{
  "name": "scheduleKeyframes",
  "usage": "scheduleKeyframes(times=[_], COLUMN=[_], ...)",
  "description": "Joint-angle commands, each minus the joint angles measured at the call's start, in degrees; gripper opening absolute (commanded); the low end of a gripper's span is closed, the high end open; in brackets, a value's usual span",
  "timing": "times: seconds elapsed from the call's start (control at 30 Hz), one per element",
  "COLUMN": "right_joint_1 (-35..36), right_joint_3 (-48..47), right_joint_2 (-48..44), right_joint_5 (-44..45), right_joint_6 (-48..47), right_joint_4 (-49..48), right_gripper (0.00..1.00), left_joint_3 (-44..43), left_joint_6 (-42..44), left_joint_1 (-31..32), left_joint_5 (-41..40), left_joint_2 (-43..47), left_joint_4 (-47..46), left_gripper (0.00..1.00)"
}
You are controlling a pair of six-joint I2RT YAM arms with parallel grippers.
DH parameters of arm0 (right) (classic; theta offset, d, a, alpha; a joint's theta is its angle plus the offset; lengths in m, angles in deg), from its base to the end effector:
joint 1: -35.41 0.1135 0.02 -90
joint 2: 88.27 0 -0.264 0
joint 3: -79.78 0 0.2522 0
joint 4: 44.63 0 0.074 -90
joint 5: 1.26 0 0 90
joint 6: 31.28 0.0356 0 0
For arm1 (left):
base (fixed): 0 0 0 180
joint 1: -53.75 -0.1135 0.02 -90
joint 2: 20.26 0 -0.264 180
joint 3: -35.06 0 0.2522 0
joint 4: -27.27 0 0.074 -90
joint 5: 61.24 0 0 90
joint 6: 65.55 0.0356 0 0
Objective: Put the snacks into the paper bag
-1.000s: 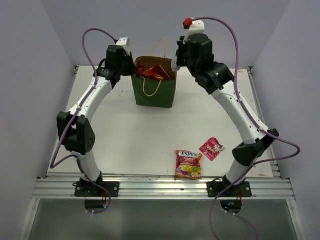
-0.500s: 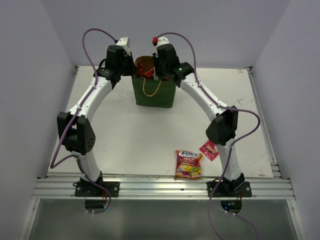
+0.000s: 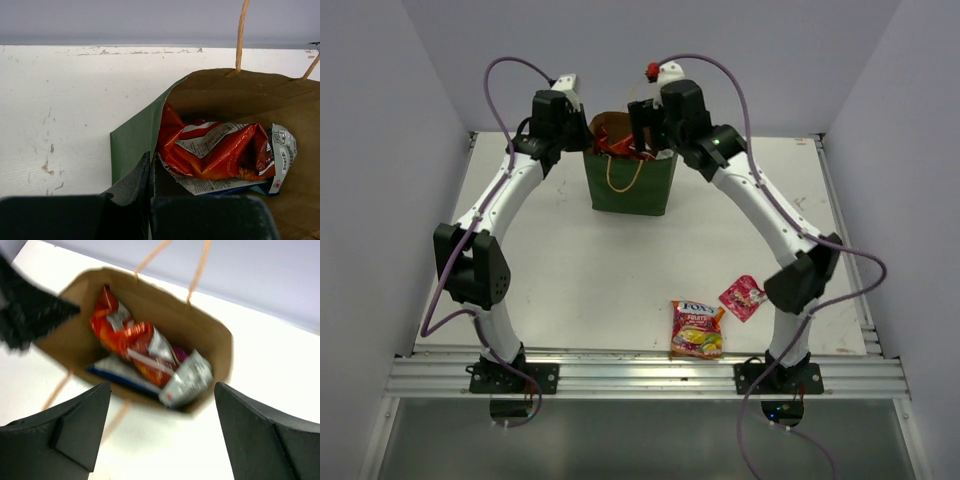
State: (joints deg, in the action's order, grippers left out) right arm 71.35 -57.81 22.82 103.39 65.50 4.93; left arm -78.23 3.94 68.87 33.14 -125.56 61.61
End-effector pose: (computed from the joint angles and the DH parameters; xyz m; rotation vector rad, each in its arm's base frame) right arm 0.3619 0.2512 0.4299 -0.3322 1.9387 0.2373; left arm 0.4217 -0.1168 0.3546 -0.0480 2.0608 -0.4663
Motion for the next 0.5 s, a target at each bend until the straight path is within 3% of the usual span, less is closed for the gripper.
scheduleKeyframes(times=[0.0,0.23,0.33,0.47], right_joint_1=[1.1,3.9,7.1,10.0], right_joint_3=[9.5,49.5,61.5,70.4], right_joint_2=[-15.5,-32.7,-37.1,-37.4], right_joint_5=[1.8,-4.9,-7.1,-10.3], right_joint_6=[-0.5,5.9,11.1,17.6], right_joint_4=[2.3,11.3,9.0,5.4], right_gripper=[0.89,0.86,0.85,0.85], left_joint_3=[-2.5,-1.7,-0.8,0.2], left_joint_6=[-1.2,-1.7,-1.8,-1.6], left_joint_1=[-0.3,-0.3,-0.3,-0.3], left_joint_5=[1.8,2.5,2.5,2.5], left_joint_2=[0.4,0.0,0.0,0.3], left_joint_4=[-4.1,-4.4,-4.3,-4.4], left_gripper=[0.0,0.0,0.0,0.0])
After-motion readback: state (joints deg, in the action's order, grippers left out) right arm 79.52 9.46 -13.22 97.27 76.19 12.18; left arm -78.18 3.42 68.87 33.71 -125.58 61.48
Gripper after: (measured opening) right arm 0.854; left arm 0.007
